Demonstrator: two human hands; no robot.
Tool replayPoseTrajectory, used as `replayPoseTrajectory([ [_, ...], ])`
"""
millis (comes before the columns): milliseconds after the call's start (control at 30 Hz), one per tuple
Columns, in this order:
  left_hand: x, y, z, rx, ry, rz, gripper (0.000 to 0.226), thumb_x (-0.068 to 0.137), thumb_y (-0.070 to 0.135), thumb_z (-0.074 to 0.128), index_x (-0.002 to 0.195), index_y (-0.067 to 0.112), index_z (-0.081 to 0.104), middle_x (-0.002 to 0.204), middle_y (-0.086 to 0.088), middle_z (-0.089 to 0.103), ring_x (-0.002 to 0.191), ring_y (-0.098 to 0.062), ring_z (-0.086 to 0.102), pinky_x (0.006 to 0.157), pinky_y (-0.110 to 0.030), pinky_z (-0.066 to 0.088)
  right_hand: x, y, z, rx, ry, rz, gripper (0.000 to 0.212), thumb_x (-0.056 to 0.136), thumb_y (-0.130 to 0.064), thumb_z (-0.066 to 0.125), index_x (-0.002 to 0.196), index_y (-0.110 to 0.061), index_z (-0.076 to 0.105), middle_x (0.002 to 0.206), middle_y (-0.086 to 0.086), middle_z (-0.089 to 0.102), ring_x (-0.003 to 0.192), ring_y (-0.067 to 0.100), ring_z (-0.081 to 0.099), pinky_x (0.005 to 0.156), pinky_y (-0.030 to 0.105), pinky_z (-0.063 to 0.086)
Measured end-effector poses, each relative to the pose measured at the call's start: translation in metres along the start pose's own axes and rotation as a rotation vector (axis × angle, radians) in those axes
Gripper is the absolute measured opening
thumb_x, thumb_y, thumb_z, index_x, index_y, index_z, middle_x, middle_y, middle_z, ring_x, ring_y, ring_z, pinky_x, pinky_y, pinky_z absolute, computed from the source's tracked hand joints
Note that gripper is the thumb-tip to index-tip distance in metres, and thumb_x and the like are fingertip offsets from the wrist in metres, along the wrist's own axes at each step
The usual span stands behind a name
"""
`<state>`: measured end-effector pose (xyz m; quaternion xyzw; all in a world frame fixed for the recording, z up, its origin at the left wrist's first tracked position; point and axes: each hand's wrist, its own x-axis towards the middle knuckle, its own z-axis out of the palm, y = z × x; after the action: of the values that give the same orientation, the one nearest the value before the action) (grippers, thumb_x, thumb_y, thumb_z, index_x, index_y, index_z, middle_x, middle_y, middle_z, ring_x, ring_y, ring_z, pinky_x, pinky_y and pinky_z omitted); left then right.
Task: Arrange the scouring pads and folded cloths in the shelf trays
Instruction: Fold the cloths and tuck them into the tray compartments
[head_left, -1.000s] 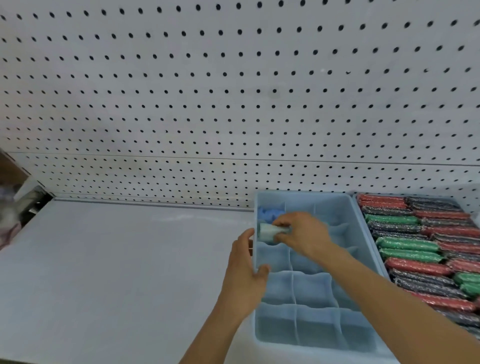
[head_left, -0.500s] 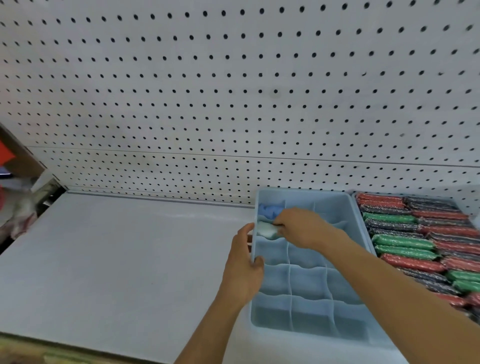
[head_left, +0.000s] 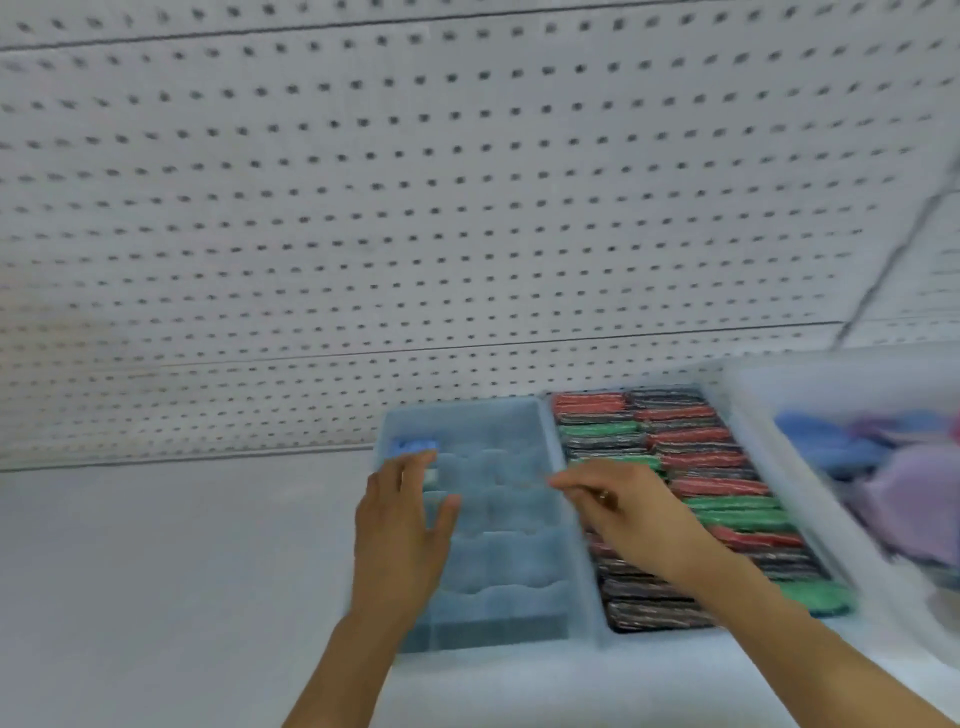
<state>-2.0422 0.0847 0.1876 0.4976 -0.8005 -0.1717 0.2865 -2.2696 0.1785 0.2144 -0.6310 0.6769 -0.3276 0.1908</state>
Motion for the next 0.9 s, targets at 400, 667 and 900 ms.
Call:
replayPoseTrajectory([
  [400, -0.006, 0.237, 0.135, -0.278, -0.468, 0.667, 0.049, 0.096, 0.042, 0.051, 0.138, 0.018, 0.047, 0.144, 0.001, 0.045, 0.134, -0.016, 0.037, 0.111, -0.032, 0.031, -0.067, 0.169, -0.184, -0.350, 0.252, 0.432, 0.032, 0.086, -0.003, 0.051, 0.107, -0.018, 0.069, 0.113, 0.006, 0.069, 0.107, 0.027, 0.063, 0.091, 0.035, 0.047],
  [667, -0.009, 0.250, 0.162, -0.128, -0.586, 0.672, 0.039, 0.098, 0.050, 0.044, 0.121, 0.024, 0.060, 0.148, 0.013, 0.043, 0.147, -0.001, 0.011, 0.119, -0.037, 0.009, -0.078, 0.206, -0.209, -0.924, -0.105, 0.459, 0.014, 0.086, -0.023, 0.052, 0.085, -0.027, 0.065, 0.104, 0.001, 0.055, 0.109, 0.024, 0.053, 0.077, 0.032, 0.046],
  [900, -0.007, 0.260, 0.134, -0.471, -0.630, 0.377, 0.047, 0.093, 0.037, 0.061, 0.136, 0.033, 0.042, 0.139, 0.018, 0.042, 0.127, 0.004, 0.036, 0.112, -0.031, 0.034, -0.088, 0.118, -0.253, -0.144, 0.407, 0.276, 0.018, 0.088, -0.015, 0.067, 0.071, -0.007, 0.066, 0.062, 0.000, 0.060, 0.057, 0.004, 0.049, 0.054, 0.015, 0.039],
])
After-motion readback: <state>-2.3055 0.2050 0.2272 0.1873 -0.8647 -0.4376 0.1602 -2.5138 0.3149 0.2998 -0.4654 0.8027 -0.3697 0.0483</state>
